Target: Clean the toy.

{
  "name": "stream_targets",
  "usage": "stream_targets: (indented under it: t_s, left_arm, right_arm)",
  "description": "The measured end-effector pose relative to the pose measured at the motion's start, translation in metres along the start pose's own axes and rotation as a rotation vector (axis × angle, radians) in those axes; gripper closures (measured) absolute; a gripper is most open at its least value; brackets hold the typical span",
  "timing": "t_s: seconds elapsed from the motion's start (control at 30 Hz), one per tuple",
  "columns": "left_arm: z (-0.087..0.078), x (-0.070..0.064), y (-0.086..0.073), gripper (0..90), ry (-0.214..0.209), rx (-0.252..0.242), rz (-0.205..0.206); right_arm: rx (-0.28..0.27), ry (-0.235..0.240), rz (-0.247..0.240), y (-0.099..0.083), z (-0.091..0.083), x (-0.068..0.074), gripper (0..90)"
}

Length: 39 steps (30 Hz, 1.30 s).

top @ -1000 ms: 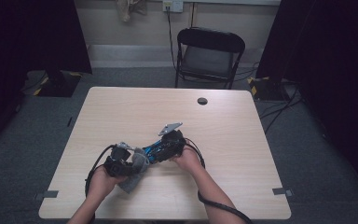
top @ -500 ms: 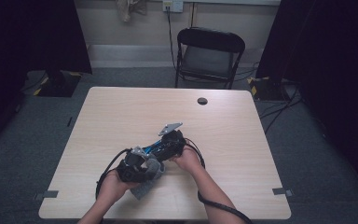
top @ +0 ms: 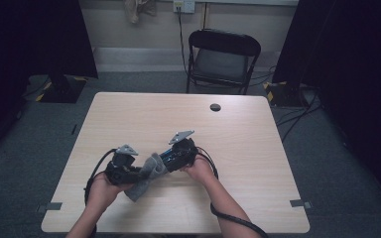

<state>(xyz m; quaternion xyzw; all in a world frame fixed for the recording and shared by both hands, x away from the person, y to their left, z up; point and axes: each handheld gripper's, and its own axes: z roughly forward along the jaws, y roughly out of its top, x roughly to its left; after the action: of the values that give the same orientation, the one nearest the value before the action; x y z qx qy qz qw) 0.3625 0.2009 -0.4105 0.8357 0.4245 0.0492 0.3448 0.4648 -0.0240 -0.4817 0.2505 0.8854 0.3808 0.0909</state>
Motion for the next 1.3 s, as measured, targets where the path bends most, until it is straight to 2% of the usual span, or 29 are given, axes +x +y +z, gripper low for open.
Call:
stream_targets:
  t_s: [0.07,0.13,0.2,0.27,0.3,0.33,0.6,0.7,0.77,0.97,1.2,1.3]
  left_arm:
    - [-0.005,0.008,-0.001,72.1,0.016,-0.015,-0.021]
    - [-0.007,0.017,-0.002,72.1,0.051,-0.014,-0.038]
    - [-0.004,0.026,-0.003,72.1,0.063,-0.016,-0.058]
    - [0.001,0.033,-0.005,72.1,0.092,-0.008,-0.074]
    - [0.001,0.033,-0.005,72.0,0.092,-0.008,-0.074]
    - [0.008,0.038,-0.006,72.1,0.120,0.003,-0.087]
    - [0.027,0.051,0.000,72.1,0.227,0.036,-0.082]
    - [0.035,0.054,0.000,72.1,0.231,0.042,-0.102]
    - [0.041,0.051,-0.001,72.1,0.214,0.061,-0.091]
    - [0.051,0.036,-0.004,72.2,0.211,0.089,-0.044]
    - [0.050,0.025,-0.009,72.4,0.205,0.116,-0.001]
    - [0.049,0.018,-0.012,72.5,0.183,0.123,0.014]
  right_arm:
    - [-0.001,0.001,-0.001,0.000,0.000,0.000,5.1]
    - [-0.002,0.002,-0.001,0.000,0.000,0.000,5.1]
    - [0.001,0.001,-0.002,0.000,0.000,0.000,5.0]
    - [0.001,0.001,-0.003,0.000,0.000,0.000,5.0]
    - [0.002,0.001,-0.003,0.000,0.000,0.000,5.1]
    - [0.000,0.002,-0.003,0.000,0.000,0.000,5.0]
    - [-0.006,0.003,-0.002,-0.001,0.000,0.000,5.1]
    - [-0.004,0.002,-0.002,-0.001,0.000,0.000,5.1]
    - [-0.003,0.003,-0.003,0.000,0.000,0.000,5.1]
    - [-0.004,0.002,-0.002,-0.001,0.000,0.000,5.1]
    - [0.005,0.002,-0.006,0.000,0.000,0.000,5.0]
    - [0.004,0.002,-0.005,0.000,0.000,0.000,5.0]
